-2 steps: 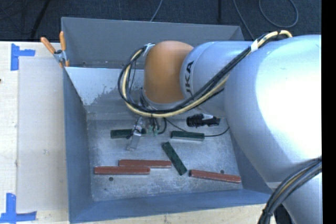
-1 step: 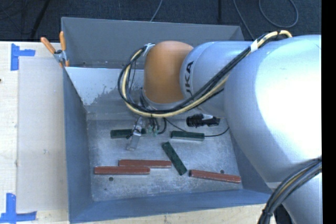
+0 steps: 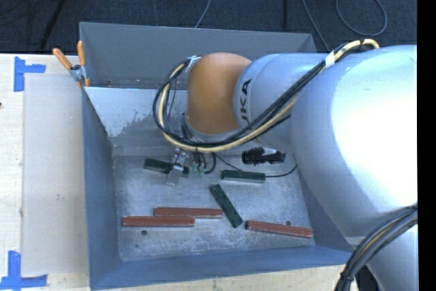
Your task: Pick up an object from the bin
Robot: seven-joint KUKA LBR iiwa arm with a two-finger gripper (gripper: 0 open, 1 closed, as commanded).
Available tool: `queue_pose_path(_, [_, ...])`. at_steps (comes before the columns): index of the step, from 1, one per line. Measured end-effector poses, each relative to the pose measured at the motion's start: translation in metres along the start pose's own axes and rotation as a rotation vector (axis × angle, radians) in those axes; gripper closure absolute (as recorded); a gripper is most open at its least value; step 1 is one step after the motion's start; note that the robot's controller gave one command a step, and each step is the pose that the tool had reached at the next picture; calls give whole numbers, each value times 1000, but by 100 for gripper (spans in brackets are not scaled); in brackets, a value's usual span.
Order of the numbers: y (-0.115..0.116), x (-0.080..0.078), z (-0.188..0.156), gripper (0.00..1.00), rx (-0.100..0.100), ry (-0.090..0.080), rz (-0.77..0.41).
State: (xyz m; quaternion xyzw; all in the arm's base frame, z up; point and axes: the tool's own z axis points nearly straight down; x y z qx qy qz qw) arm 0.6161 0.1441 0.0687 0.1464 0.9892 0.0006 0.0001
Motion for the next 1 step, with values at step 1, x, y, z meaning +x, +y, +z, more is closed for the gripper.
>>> queue_pose_path(1, [1,-2,-112,100,-3,-6,-1])
